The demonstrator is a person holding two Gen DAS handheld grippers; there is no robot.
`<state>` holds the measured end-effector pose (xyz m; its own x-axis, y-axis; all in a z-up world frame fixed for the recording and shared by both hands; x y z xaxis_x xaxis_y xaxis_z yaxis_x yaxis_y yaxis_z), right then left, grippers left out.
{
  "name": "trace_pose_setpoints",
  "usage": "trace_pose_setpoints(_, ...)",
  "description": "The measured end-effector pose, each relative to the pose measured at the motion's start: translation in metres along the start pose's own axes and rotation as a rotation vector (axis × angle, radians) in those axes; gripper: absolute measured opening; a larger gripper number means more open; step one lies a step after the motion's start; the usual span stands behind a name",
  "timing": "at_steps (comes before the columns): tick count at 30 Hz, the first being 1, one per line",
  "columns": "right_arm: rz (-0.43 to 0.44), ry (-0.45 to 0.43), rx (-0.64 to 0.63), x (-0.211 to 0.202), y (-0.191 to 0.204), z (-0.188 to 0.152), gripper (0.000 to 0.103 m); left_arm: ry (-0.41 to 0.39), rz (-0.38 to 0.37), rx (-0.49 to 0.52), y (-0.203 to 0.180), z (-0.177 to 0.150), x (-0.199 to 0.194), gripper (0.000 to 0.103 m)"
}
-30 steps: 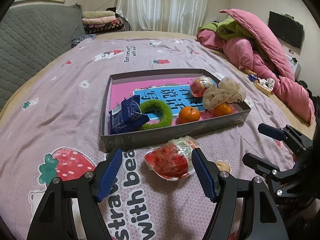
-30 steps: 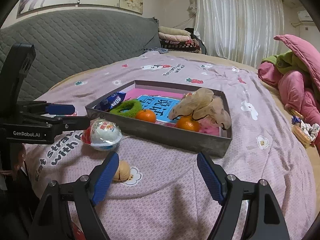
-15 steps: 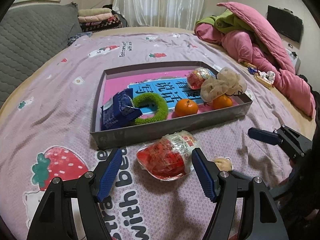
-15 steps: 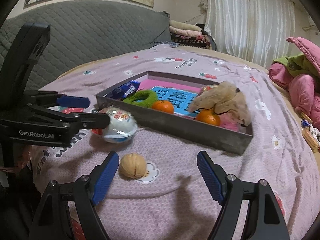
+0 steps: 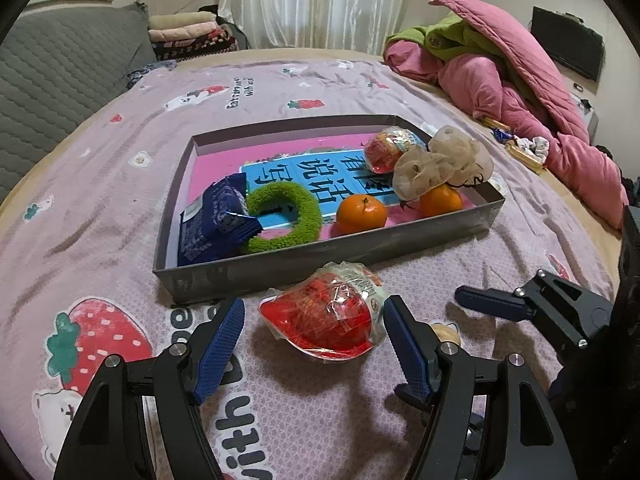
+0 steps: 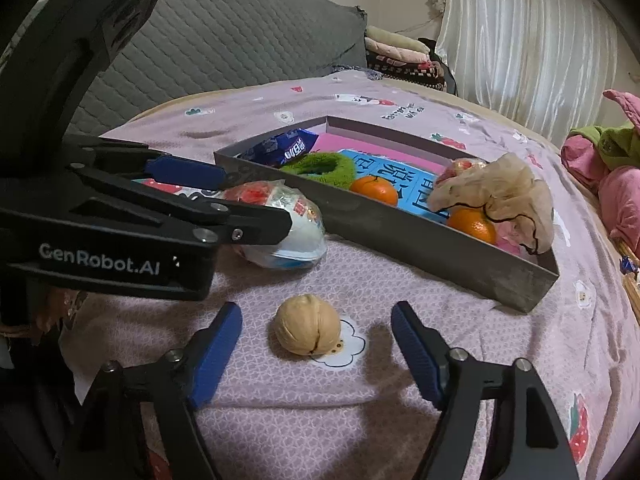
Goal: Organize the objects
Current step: 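Close the left tool on the red-lidded plastic cup while the right tool grasps the walnut, then carry the red cup toward the tray with the left tool while the right tool carries the walnut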
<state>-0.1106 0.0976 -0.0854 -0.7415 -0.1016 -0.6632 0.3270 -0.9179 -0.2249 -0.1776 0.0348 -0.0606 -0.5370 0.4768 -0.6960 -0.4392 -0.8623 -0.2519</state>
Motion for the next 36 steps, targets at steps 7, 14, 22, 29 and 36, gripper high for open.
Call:
trace_pose_setpoints(7,0.015,0.020,0.007,0.005,-0.003,-0.003,0.042,0.002,-0.028,-0.003,-0.004,0.000,0.008,0.074)
trace_pose_setpoints(14,0.014,0.012,-0.019,0.002,-0.003,-0.005,0.033,-0.013,-0.064,-0.026,-0.005,0.004,0.011,0.066)
trace_pose_setpoints(22,-0.019,0.002,0.024,-0.001,-0.021,-0.001,0.033,-0.028,-0.075,-0.037,-0.005,0.008,0.009,0.064)
trace_pose_setpoints(29,-0.049,-0.034,0.093,-0.007,-0.047,0.011,0.033,-0.088,-0.077,-0.031,-0.009,0.022,-0.007,0.064)
trace_pose_setpoints(36,-0.106,-0.095,0.146,-0.017,-0.072,0.030,0.033,-0.150,-0.060,-0.005,-0.015,0.040,-0.024,0.064)
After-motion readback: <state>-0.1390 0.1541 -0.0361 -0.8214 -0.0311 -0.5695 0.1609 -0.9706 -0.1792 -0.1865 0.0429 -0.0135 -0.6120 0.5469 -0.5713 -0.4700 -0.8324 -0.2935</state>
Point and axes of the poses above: each gripper's, at about its wrist camera, not at the fingertips, and x roughly the way its jaws point, y to its left, z to its top, the point moved 9 cm from there along x, roughly the way its jaws point, and after that the axes turned 15 degrees about -z, right-handed, at the moved point
